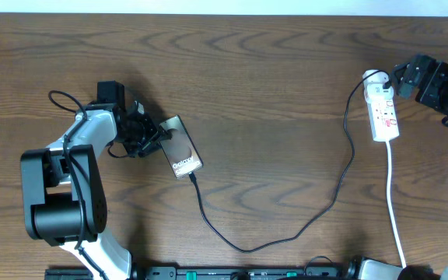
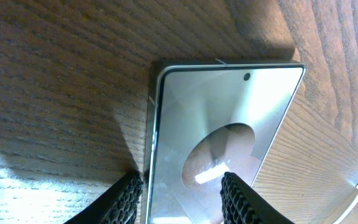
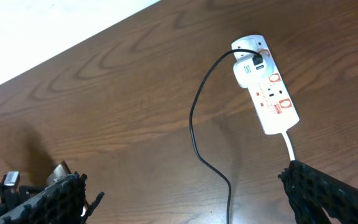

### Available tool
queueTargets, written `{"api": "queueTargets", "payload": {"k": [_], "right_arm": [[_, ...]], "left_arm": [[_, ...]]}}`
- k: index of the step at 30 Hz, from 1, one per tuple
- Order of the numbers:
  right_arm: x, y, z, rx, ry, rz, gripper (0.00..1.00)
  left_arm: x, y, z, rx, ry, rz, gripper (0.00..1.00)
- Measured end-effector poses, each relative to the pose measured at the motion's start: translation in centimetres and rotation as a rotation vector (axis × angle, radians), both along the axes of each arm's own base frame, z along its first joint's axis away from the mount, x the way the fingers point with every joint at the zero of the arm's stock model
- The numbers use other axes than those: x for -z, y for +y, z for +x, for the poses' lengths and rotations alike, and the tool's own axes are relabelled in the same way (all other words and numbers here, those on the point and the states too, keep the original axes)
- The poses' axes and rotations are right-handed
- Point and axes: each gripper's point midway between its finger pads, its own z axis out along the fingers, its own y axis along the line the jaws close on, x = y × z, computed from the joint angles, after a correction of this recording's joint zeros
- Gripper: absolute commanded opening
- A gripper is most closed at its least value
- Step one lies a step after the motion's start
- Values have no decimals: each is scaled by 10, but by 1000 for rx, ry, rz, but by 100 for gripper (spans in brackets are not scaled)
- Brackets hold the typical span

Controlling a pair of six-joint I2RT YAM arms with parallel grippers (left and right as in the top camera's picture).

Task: Plug charger to phone and switch on socket
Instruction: 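Lay the phone flat on the table and open the left gripper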

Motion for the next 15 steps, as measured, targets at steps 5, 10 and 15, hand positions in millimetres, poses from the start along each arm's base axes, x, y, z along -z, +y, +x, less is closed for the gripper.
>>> {"api": "queueTargets", "payload": {"k": [5, 10, 15], "right_arm": [[0, 0, 0, 0, 0, 0, 99], [0, 0, 0, 0, 0, 0, 99], [0, 0, 0, 0, -3, -1, 99]], "left_arm": [[-5, -2, 1, 4, -7, -6, 82], [-9, -2, 4, 2, -17, -2, 88], [-11, 2, -1, 7, -6, 24, 89]]}}
